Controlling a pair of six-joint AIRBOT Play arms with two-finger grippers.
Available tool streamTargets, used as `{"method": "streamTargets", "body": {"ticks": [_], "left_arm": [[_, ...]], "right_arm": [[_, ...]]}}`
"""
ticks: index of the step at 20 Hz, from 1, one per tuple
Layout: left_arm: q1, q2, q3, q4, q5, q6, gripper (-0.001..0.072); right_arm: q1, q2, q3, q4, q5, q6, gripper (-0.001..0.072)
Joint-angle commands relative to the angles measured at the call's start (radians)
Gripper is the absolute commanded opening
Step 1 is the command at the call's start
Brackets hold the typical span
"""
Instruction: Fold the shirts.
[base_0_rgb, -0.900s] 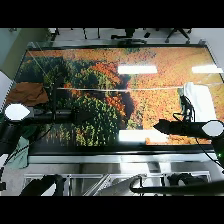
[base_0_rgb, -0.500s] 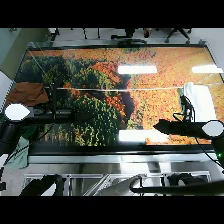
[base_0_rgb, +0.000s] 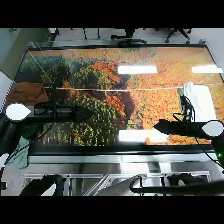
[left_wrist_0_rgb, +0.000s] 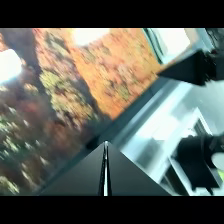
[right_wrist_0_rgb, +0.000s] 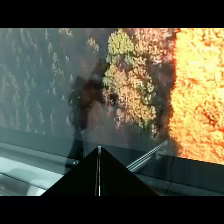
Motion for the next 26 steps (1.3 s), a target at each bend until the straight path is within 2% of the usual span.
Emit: {"method": "streamTargets", "body": {"ticks": [1, 4, 5, 6, 7, 8, 9, 10, 14, 22, 23, 24, 26], "left_arm": [[0.027, -0.023, 0.003, 0.071, 0.143, 0.000, 0.0014], [0.157, -0.089, 0.054, 0.187, 0.269, 0.004, 0.0021], [0.205, -0.125, 0.090, 0.214, 0.266, 0.031, 0.0224], [0.251, -0.165, 0.133, 0.259, 0.262, 0.059, 0.0681], [0.298, -0.212, 0.182, 0.315, 0.262, 0.058, 0.0688], [0.342, -0.262, 0.232, 0.383, 0.264, 0.058, 0.0688], [0.377, -0.309, 0.280, 0.449, 0.264, 0.057, 0.0688], [0.412, -0.359, 0.330, 0.517, 0.264, 0.057, 0.0688], [0.496, -0.556, 0.498, 0.662, 0.281, 0.056, 0.0688], [0.518, -0.903, 0.762, 0.678, 0.256, 0.056, 0.0689], [0.520, -0.937, 0.792, 0.762, 0.241, 0.050, 0.0689], [0.520, -0.970, 0.822, 0.978, 0.242, -0.026, 0.0688], [0.520, -0.998, 0.835, 1.113, 0.246, -0.072, 0.0688]], "right_arm": [[0.001, 0.000, 0.000, 0.014, -0.002, 0.000, 0.0022], [0.001, -0.015, 0.000, 0.018, -0.014, 0.000, 0.0023], [0.001, -0.019, 0.000, 0.017, -0.027, -0.001, 0.0023], [0.001, -0.022, 0.000, 0.017, -0.049, -0.001, 0.0032], [0.001, -0.027, 0.000, 0.017, -0.082, -0.004, 0.0034], [0.001, -0.033, 0.000, 0.016, -0.116, -0.004, 0.0127], [0.001, -0.041, 0.000, 0.009, -0.148, -0.004, 0.0339], [0.001, -0.051, 0.000, 0.000, -0.170, -0.003, 0.0403], [0.001, -0.115, 0.000, -0.010, -0.183, -0.004, 0.0400], [0.001, -0.174, 0.000, -0.009, -0.183, -0.003, 0.0400], [0.001, -0.174, 0.000, -0.009, -0.183, -0.003, 0.0400], [0.001, -0.175, 0.000, -0.010, -0.183, -0.003, 0.0400], [0.001, -0.176, 0.000, -0.010, -0.184, -0.003, 0.0400]]}}
